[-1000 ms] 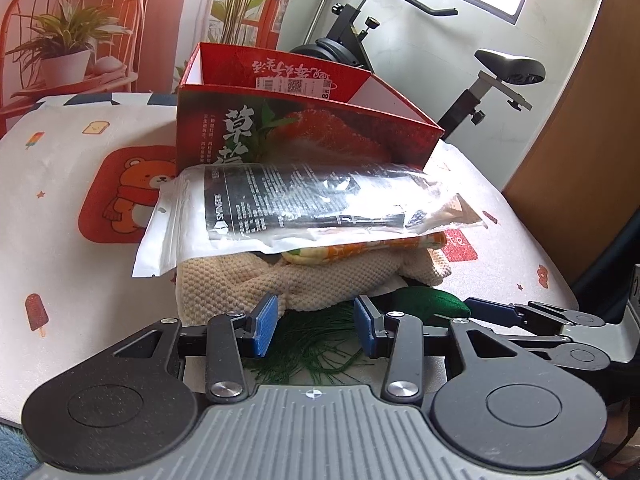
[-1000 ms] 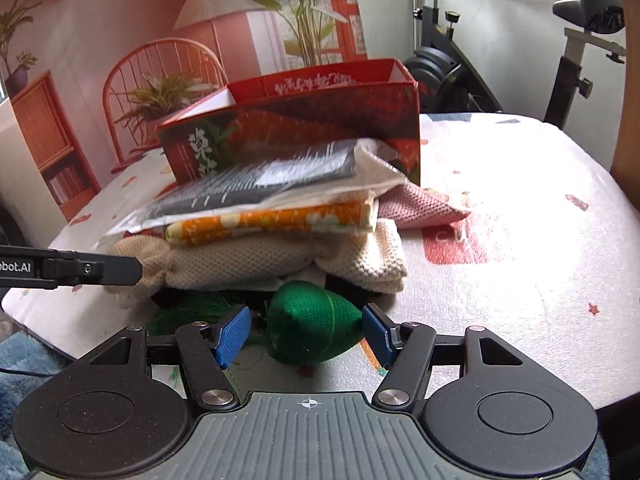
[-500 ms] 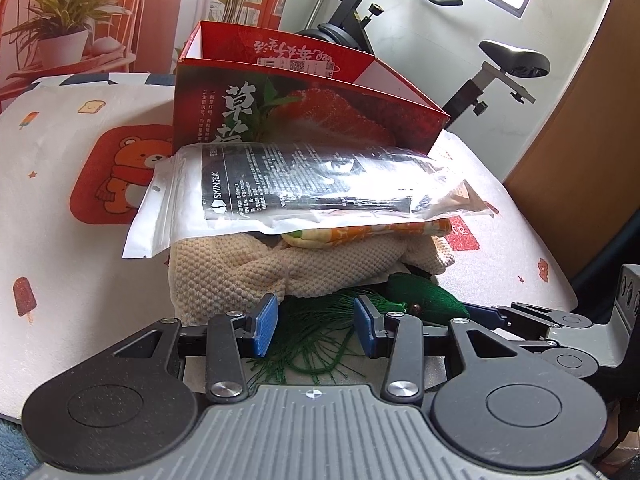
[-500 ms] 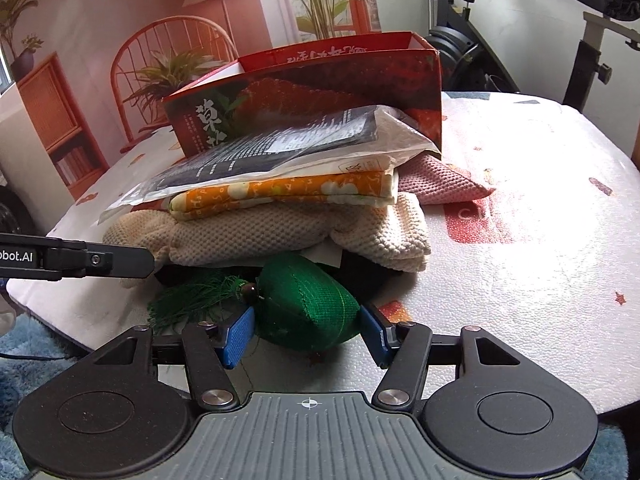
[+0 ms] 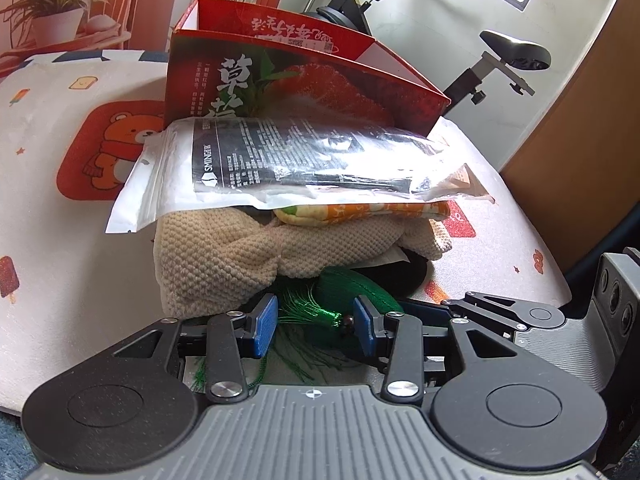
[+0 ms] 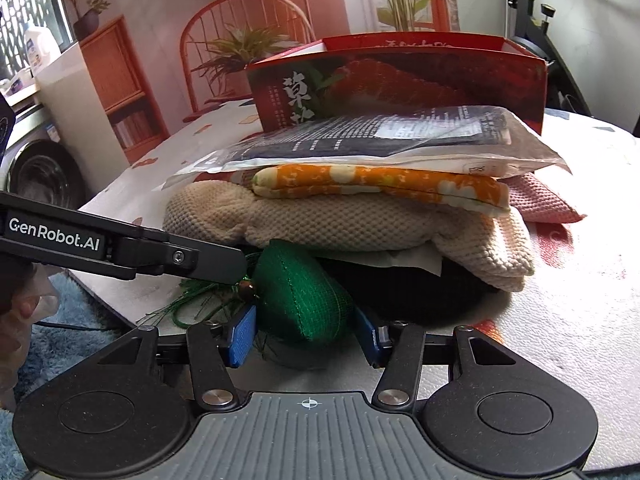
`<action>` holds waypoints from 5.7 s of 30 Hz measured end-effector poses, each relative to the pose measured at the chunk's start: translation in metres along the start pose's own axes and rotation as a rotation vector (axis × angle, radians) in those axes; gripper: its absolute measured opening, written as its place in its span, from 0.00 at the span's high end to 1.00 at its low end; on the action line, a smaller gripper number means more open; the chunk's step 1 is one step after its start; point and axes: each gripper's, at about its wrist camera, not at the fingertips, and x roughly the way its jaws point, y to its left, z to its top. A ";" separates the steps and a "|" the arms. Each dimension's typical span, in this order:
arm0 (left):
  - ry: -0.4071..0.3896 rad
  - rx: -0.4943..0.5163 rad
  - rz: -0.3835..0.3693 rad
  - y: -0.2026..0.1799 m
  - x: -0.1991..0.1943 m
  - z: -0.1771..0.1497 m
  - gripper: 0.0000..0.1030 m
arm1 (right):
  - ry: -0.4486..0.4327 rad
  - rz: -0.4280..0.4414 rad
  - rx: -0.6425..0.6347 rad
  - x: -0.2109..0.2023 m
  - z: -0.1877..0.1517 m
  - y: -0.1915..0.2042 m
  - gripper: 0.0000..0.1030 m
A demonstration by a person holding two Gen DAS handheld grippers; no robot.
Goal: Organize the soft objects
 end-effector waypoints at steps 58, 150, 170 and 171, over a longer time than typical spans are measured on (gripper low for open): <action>-0.146 0.103 -0.217 -0.023 -0.026 0.024 0.56 | -0.172 -0.014 -0.056 -0.052 0.017 0.004 0.56; -0.159 -0.037 0.165 0.042 -0.004 0.087 0.51 | -0.221 -0.258 -0.004 0.010 0.082 -0.071 0.44; -0.092 -0.090 0.048 0.050 0.007 0.050 0.51 | -0.215 -0.136 0.143 0.011 0.058 -0.084 0.42; -0.086 -0.082 0.048 0.050 0.008 0.051 0.51 | -0.214 -0.133 0.142 0.011 0.058 -0.084 0.42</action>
